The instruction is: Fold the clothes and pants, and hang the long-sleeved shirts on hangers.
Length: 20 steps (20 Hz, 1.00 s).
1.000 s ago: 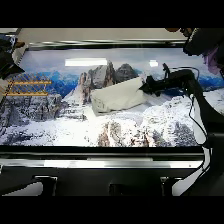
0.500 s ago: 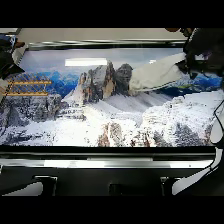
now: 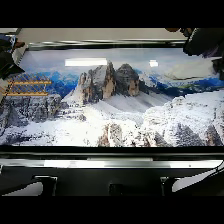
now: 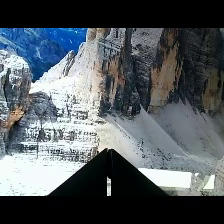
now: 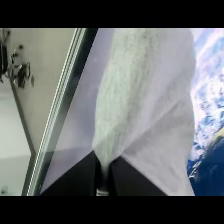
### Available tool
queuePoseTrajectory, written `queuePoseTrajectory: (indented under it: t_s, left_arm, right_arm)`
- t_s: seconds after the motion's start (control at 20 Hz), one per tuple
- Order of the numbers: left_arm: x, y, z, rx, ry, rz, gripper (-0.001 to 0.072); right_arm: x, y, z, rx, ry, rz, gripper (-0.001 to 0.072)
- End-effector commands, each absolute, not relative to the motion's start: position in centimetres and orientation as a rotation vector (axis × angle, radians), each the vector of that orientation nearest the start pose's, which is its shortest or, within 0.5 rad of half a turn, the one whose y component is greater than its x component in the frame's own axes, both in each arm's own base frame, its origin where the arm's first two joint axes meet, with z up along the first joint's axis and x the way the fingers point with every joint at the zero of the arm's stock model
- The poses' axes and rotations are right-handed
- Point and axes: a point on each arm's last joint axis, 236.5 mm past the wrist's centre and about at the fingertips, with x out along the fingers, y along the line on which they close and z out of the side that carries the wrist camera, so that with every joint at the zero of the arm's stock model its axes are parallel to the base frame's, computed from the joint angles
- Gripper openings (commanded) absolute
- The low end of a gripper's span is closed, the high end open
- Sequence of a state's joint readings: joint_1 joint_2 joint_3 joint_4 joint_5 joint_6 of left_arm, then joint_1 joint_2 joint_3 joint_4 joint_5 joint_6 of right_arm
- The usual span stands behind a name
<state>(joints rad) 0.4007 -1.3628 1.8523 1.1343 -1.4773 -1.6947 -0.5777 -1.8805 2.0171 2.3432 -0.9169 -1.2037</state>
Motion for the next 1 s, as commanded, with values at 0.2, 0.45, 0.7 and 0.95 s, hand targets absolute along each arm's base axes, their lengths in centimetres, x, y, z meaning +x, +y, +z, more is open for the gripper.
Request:
queuePoseTrajectory:
  t_s: [0.2,0.45,0.7,0.95]
  left_arm:
    - [42.9,7.4,22.4,-0.553,0.9,0.045,0.0016]
    - [42.9,7.4,22.4,-0.554,0.901,0.045,0.0016]
    - [42.2,7.1,21.9,-0.553,0.937,0.039,0.0017]
    - [42.1,7.0,21.8,-0.553,0.945,0.038,0.0017]
  right_arm:
    - [49.9,-31.9,8.3,1.201,0.616,-0.778,0.0029]
    - [43.0,-31.8,5.0,1.098,0.875,-1.002,0.0029]
    - [35.6,-30.4,1.8,0.969,1.205,-1.15,0.003]
    - [31.6,-31.5,1.8,0.768,1.372,-1.186,0.0032]
